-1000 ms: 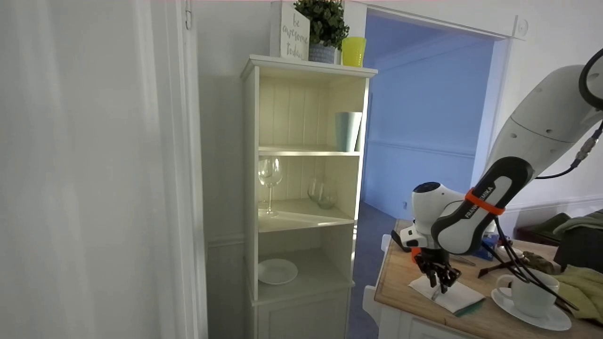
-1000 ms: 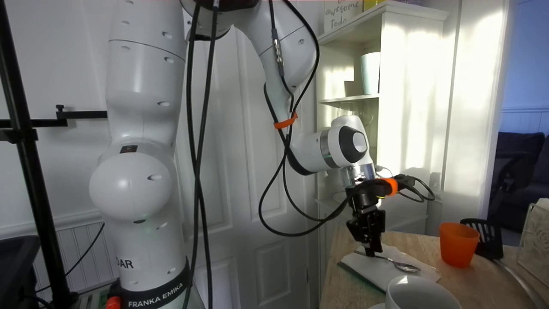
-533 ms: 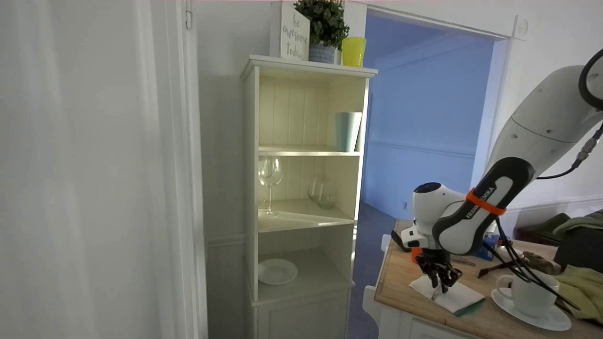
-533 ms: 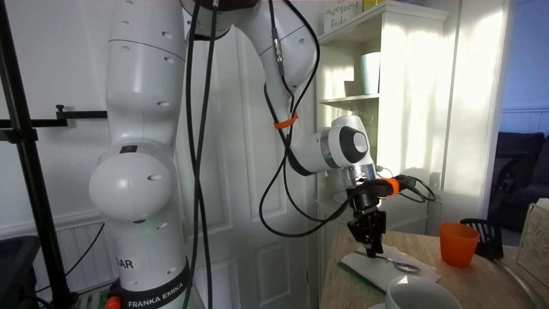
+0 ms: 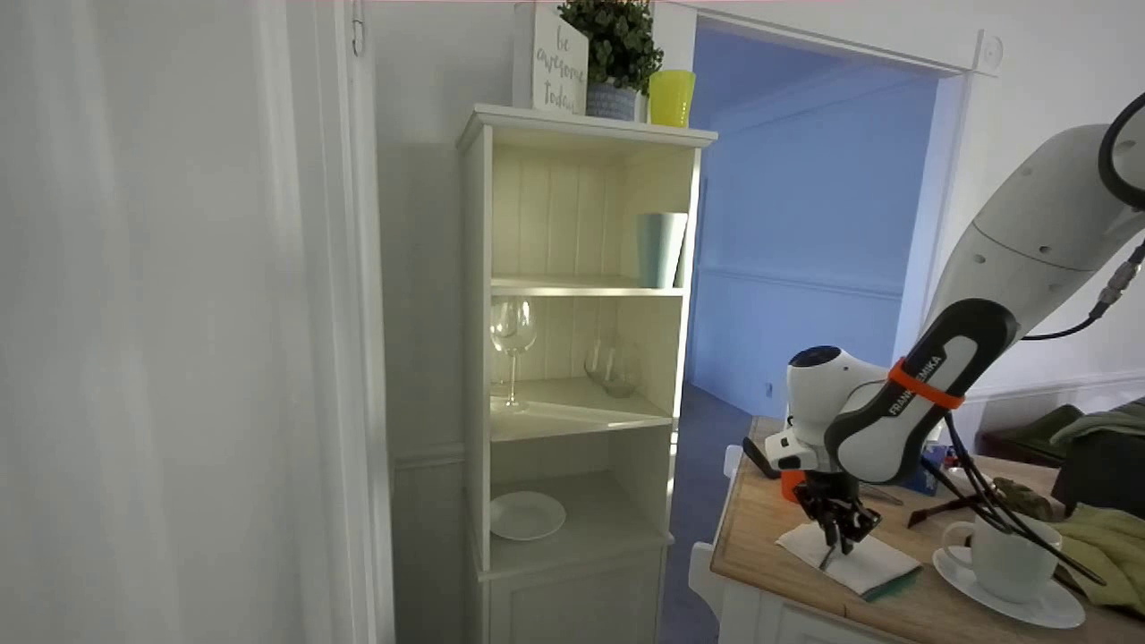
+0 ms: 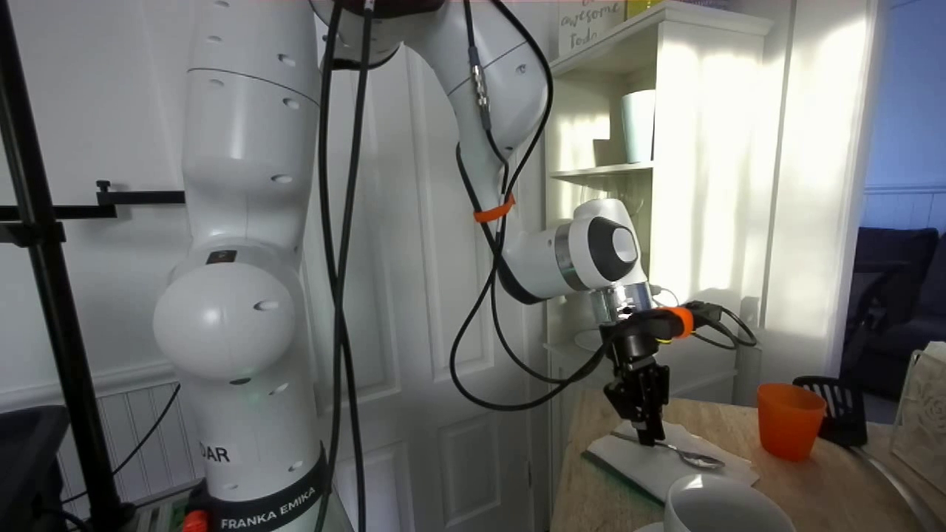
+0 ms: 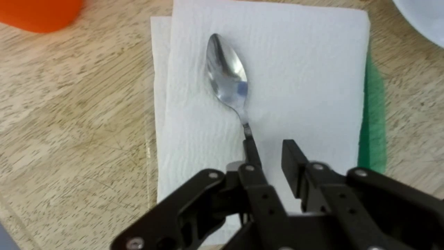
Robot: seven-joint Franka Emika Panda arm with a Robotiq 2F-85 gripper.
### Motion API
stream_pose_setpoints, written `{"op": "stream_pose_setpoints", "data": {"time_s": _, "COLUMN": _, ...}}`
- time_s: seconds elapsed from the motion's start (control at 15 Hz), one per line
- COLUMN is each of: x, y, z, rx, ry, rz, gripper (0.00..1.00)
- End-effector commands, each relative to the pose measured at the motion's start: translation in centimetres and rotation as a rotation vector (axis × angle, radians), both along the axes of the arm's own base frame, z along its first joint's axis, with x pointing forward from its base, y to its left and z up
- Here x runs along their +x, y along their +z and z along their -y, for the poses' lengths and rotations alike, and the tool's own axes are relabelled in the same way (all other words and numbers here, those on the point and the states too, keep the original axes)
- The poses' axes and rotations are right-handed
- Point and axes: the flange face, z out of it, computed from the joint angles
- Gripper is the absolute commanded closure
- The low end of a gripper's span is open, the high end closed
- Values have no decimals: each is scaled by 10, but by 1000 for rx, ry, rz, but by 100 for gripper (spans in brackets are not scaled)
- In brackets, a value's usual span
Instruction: Put the silver spoon in the white mug
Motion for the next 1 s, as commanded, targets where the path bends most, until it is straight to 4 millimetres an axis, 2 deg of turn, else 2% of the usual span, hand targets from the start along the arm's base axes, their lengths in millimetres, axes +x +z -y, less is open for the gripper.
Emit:
{"op": "stream_pose_setpoints", "data": {"time_s": 0.0, "x": -1, "y": 2, "z": 5, "rx": -15, "ry": 33, "rz": 10, "gripper": 73}}
{"op": "stream_pose_setpoints", "data": {"time_s": 0.27, "x": 0, "y": 0, "z": 8, "rx": -22, "ry": 41, "rz": 7, "gripper": 71}}
{"op": "stream_pose_setpoints", "data": {"time_s": 0.67, "x": 3, "y": -7, "z": 7, "rx": -33, "ry": 73, "rz": 6, "gripper": 61}}
{"op": "stream_pose_setpoints", "data": {"time_s": 0.8, "x": 4, "y": -9, "z": 7, "rx": -37, "ry": 79, "rz": 7, "gripper": 68}}
{"op": "stream_pose_setpoints", "data": {"time_s": 0.93, "x": 4, "y": -9, "z": 6, "rx": -39, "ry": 86, "rz": 8, "gripper": 83}}
